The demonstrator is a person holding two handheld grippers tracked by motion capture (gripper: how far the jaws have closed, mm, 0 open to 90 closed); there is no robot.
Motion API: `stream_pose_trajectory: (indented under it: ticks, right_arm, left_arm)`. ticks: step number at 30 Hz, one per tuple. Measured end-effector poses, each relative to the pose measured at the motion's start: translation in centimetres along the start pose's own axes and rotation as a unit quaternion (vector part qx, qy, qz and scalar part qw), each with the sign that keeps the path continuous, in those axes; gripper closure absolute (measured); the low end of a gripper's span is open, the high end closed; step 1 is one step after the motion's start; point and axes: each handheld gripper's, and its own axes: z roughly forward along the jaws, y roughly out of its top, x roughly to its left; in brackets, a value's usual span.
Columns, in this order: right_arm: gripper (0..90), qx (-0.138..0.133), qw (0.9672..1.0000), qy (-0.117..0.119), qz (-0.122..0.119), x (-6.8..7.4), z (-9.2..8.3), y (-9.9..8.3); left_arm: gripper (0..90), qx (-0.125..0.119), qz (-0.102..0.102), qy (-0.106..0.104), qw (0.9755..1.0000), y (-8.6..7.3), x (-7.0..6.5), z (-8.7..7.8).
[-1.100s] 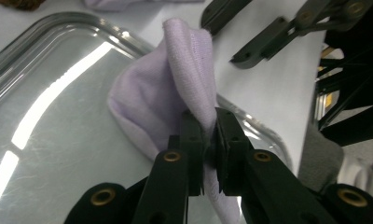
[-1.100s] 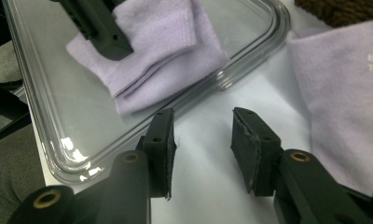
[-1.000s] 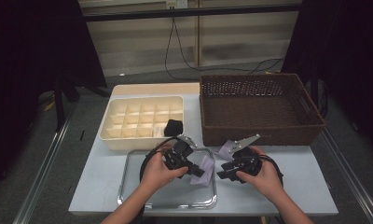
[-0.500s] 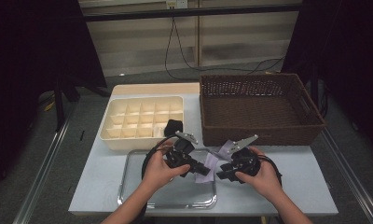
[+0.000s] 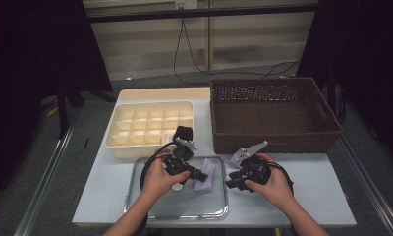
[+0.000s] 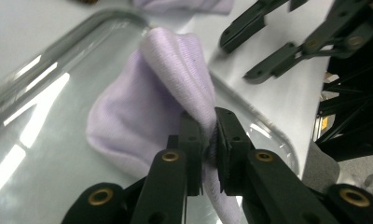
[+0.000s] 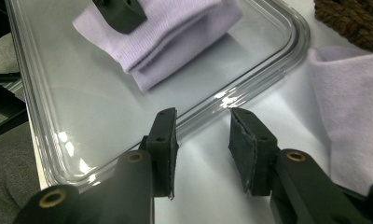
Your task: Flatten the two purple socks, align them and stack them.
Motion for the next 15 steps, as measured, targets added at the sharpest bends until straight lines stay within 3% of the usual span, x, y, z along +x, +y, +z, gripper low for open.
stream_pose_trajectory:
  ticks: [1,3,4,7,8,10,14,15]
  right_arm:
    - [62.6,-0.001,1.0,0.0,-0.002,0.0,0.1,0.0]
    - [62.2,-0.001,1.0,0.002,-0.002,0.0,0.1,0.1]
    - [62.1,0.0,1.0,0.002,-0.002,0.0,0.1,0.1]
    - [61.9,0.0,1.0,0.004,-0.004,0.0,0.3,0.2]
    - [61.7,0.0,1.0,0.004,-0.004,0.0,0.3,0.2]
    - [61.5,0.002,1.0,0.004,-0.006,-0.1,0.4,0.2]
    - [60.9,0.002,1.0,0.004,-0.005,0.0,0.4,0.3]
    - [60.9,0.001,1.0,0.004,-0.005,0.0,0.4,0.3]
  left_arm:
    - [80.8,0.002,0.003,0.002,1.0,-0.1,0.1,0.2]
    - [74.8,-0.009,-0.012,0.003,0.9999,-0.2,0.0,0.5]
    - [69.0,-0.009,0.005,0.007,0.9999,-0.2,0.1,0.6]
    - [55.8,-0.01,0.023,0.022,0.9995,0.0,-0.3,0.9]
    - [49.4,-0.02,0.032,0.022,0.999,0.1,-0.4,1.1]
    - [37.7,-0.023,0.051,0.043,0.9975,0.2,-0.7,1.5]
    - [36.1,-0.002,0.075,0.061,0.9954,0.1,-1.0,2.3]
    - [37.2,0.013,0.092,0.068,0.9934,0.1,-0.9,2.4]
